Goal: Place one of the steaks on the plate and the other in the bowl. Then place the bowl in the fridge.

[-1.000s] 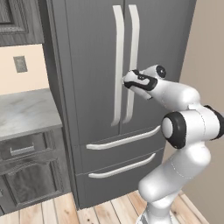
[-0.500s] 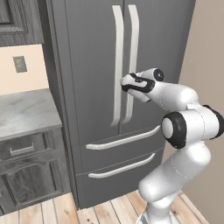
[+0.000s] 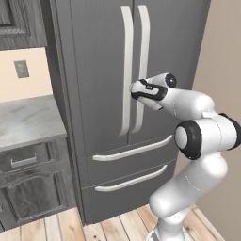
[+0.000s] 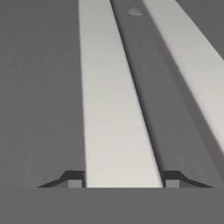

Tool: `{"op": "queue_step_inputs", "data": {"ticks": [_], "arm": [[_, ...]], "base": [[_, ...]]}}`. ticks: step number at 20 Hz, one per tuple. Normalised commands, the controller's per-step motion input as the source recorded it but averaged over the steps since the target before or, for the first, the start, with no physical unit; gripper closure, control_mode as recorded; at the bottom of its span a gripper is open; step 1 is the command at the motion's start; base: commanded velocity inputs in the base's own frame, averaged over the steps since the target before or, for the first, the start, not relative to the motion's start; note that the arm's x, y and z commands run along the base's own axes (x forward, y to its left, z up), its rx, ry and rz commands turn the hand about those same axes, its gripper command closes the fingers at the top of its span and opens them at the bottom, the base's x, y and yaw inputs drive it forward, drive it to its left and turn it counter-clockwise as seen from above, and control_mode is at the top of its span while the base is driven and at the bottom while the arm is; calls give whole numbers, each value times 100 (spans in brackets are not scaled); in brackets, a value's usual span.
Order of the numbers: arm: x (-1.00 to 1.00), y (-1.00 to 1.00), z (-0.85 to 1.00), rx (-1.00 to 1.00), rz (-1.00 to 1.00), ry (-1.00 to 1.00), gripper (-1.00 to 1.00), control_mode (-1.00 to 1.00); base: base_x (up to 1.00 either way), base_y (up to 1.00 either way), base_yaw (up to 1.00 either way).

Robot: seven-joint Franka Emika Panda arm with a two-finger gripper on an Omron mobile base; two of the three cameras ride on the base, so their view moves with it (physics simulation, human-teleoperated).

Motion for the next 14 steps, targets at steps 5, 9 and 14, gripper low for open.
{"op": "queue_step_inputs", "data": {"ticks": [5,9,14], "arm": [[-2,-82,-5,0,-12,-6,100,-100],[-10,-99,0,0,-20,-2,100,-100],[-10,-99,0,0,-23,-1,100,-100]], "base": [[0,0,0],[0,0,0],[0,0,0]]}}
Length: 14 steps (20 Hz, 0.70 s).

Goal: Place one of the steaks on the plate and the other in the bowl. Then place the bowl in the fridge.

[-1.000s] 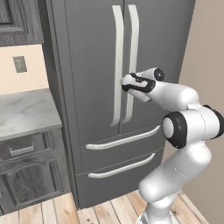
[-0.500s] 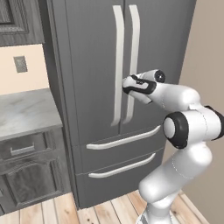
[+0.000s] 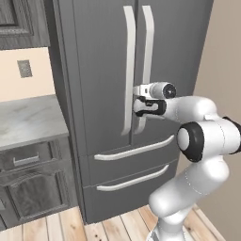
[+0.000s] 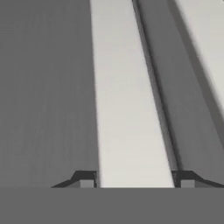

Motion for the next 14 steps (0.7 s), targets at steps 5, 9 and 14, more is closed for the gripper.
{"op": "queue_step_inputs", "data": {"ticks": [5,9,14], "arm": [[-24,-100,0,1,-31,6,100,-100],[-32,-100,7,7,-36,19,100,-100],[-43,-100,12,12,-38,21,100,-100]], "base": [[0,0,0],[0,0,0],[0,0,0]]}}
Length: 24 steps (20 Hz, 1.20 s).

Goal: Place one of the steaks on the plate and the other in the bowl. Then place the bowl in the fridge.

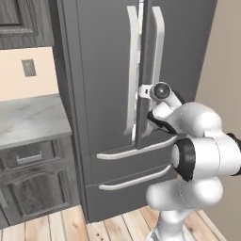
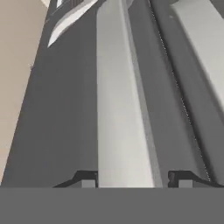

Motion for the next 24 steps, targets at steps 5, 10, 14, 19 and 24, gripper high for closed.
{"op": "queue_step_inputs", "data": {"ticks": [5,10,14,19,24], "arm": [[-54,-100,7,15,-37,15,100,-100],[-62,-100,16,19,-31,12,100,-100],[-64,-100,22,22,-28,10,100,-100],[-61,-100,23,24,-26,7,100,-100],[-57,-100,10,23,-25,4,100,-100]], "base": [[0,0,0],[0,0,0],[0,0,0],[0,0,0],[0,0,0]]}}
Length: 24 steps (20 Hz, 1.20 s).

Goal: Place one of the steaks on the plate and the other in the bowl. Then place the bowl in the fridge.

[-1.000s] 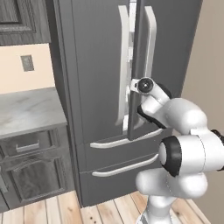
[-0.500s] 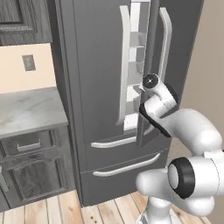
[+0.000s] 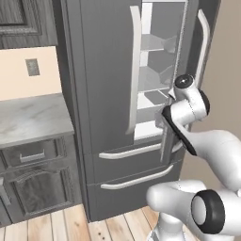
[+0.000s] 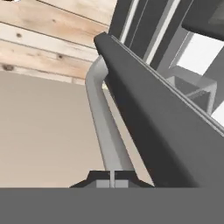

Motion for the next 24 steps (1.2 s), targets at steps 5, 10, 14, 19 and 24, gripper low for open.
{"op": "queue_step_inputs", "data": {"ticks": [5,10,14,19,24], "arm": [[-50,-100,0,23,-27,5,100,-100],[-44,-100,0,22,-29,8,100,-100],[-39,-100,0,18,-27,4,100,-100],[-48,-100,0,13,-28,0,100,-100],[-95,-37,0,4,-21,-21,100,-100]], "base": [[0,0,0],[0,0,0],[0,0,0],[0,0,0],[0,0,0]]}}
